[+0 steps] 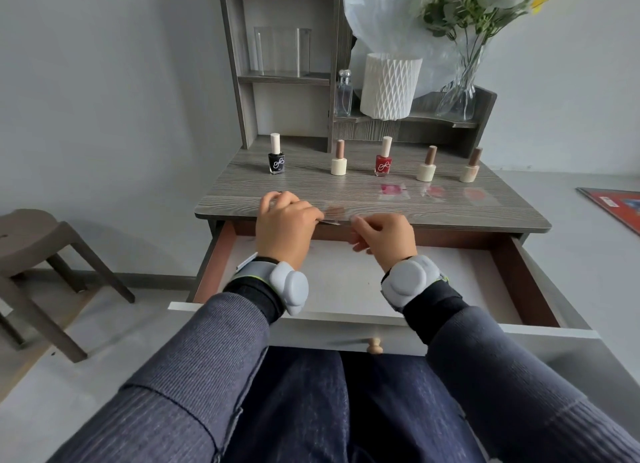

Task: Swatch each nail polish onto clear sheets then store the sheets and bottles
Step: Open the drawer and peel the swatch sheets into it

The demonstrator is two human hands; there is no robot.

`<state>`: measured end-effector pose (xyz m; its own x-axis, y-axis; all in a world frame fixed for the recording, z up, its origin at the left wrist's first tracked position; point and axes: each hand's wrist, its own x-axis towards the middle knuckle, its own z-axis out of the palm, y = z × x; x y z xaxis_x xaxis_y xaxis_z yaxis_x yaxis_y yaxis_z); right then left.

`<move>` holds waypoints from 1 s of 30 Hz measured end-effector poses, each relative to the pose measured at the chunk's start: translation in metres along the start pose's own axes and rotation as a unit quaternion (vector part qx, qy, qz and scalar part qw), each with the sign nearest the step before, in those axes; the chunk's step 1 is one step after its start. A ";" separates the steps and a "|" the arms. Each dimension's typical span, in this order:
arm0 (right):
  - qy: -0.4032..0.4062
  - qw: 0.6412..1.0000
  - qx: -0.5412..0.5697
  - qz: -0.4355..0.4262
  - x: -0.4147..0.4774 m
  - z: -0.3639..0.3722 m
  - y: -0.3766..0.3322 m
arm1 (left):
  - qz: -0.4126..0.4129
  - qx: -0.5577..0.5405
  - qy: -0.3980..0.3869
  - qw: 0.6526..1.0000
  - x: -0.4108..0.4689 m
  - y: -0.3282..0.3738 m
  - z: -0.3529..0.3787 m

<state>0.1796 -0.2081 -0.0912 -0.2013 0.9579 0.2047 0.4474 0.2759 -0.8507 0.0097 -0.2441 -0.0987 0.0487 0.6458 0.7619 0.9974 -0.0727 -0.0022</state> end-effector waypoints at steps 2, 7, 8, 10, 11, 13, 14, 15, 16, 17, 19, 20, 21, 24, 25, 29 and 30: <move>-0.044 0.976 0.184 0.112 -0.001 0.003 -0.008 | 0.008 -0.004 0.007 1.000 -0.001 0.001 -0.001; -0.066 0.934 0.296 0.190 -0.003 0.003 -0.014 | 0.013 -0.020 0.023 0.999 -0.010 0.005 -0.003; -0.072 0.933 0.297 0.188 -0.003 0.002 -0.013 | 0.010 -0.022 0.024 0.999 -0.011 0.005 -0.003; -0.090 0.927 0.308 0.196 -0.003 0.001 -0.011 | 0.009 -0.025 0.019 0.999 -0.012 0.005 -0.004; -0.100 0.923 0.312 0.203 -0.003 0.001 -0.010 | 0.010 -0.026 0.012 1.000 -0.012 0.004 -0.003; -0.116 0.920 0.311 0.209 -0.003 0.001 -0.008 | 0.011 -0.030 0.001 0.999 -0.015 0.003 -0.002; -0.120 0.920 0.308 0.210 -0.002 0.001 -0.007 | 0.014 -0.035 -0.003 0.999 -0.017 0.003 -0.002; -0.123 0.921 0.303 0.212 -0.002 0.001 -0.006 | 0.019 -0.039 -0.004 0.999 -0.018 0.002 -0.001; -0.127 0.920 0.300 0.216 -0.003 0.002 -0.005 | 0.023 -0.046 -0.010 0.999 -0.020 0.001 0.000; -0.132 0.920 0.297 0.220 -0.003 0.002 -0.003 | 0.025 -0.058 -0.014 0.998 -0.022 0.000 0.000; -0.143 0.920 0.289 0.223 -0.003 0.002 -0.002 | 0.002 -0.070 -0.018 0.997 -0.021 0.000 -0.002; -0.147 0.920 0.286 0.224 -0.003 0.002 -0.001 | -0.023 -0.067 -0.026 0.997 -0.020 0.001 -0.006; -0.151 0.920 0.285 0.224 -0.002 0.002 -0.002 | -0.053 -0.060 -0.048 0.996 -0.018 0.002 -0.010; -0.165 0.917 0.276 0.234 -0.003 0.003 0.000 | -0.204 -0.082 -0.240 0.945 -0.010 0.001 -0.020; -0.168 0.918 0.271 0.237 -0.003 0.004 0.001 | -0.261 -0.128 -0.292 0.911 -0.008 0.000 -0.020; -0.187 0.923 0.233 0.242 -0.002 0.005 0.007 | -0.382 -0.308 -0.327 0.807 -0.004 -0.006 -0.015; -0.193 0.924 0.222 0.243 -0.003 0.006 0.009 | -0.379 -0.324 -0.330 0.802 -0.006 -0.008 -0.013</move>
<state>0.1795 -0.2084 -0.1022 -0.4055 0.8364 -0.3688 0.1821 -0.3215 -0.9292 0.0011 -0.2573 -0.0946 -0.3261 0.9373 -0.1230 0.5273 0.2884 0.7993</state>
